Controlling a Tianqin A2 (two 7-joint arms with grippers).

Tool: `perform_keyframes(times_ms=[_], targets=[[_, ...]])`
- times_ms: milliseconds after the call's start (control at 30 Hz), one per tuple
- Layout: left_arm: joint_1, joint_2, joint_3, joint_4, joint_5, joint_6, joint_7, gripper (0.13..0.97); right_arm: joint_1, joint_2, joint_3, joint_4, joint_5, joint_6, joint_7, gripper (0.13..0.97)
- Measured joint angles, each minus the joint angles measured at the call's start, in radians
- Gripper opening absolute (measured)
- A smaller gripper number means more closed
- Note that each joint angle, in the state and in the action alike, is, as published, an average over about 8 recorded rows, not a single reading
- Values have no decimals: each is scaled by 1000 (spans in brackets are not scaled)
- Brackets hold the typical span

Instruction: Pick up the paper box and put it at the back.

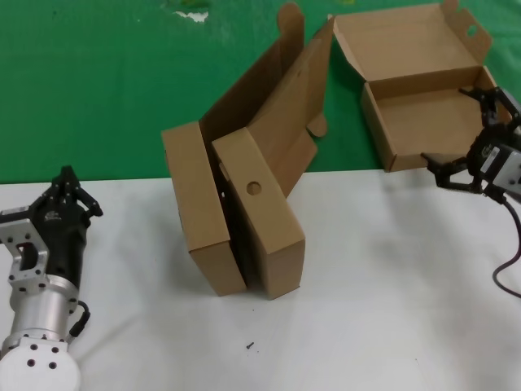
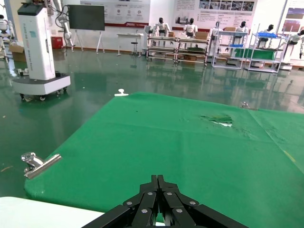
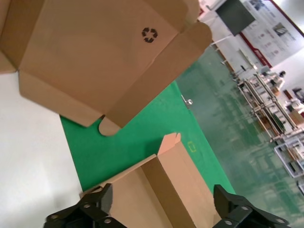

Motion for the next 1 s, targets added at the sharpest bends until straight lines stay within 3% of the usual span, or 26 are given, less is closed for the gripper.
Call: perform_keyframes(times_ms=[167, 467, 700, 1000], targets=[[16, 5, -18, -24, -22, 23, 43, 174, -34, -22, 15, 22, 21, 31, 22, 747], [48, 14, -53, -70, -64, 66, 127, 223, -100, -64, 44, 64, 61, 92, 64, 884], [73, 21, -81, -107, -98, 100, 192, 312, -151, -97, 66, 97, 93, 139, 96, 911], [105, 30, -116, -153, -140, 143, 276, 496, -217, -140, 95, 139, 134, 200, 138, 959]])
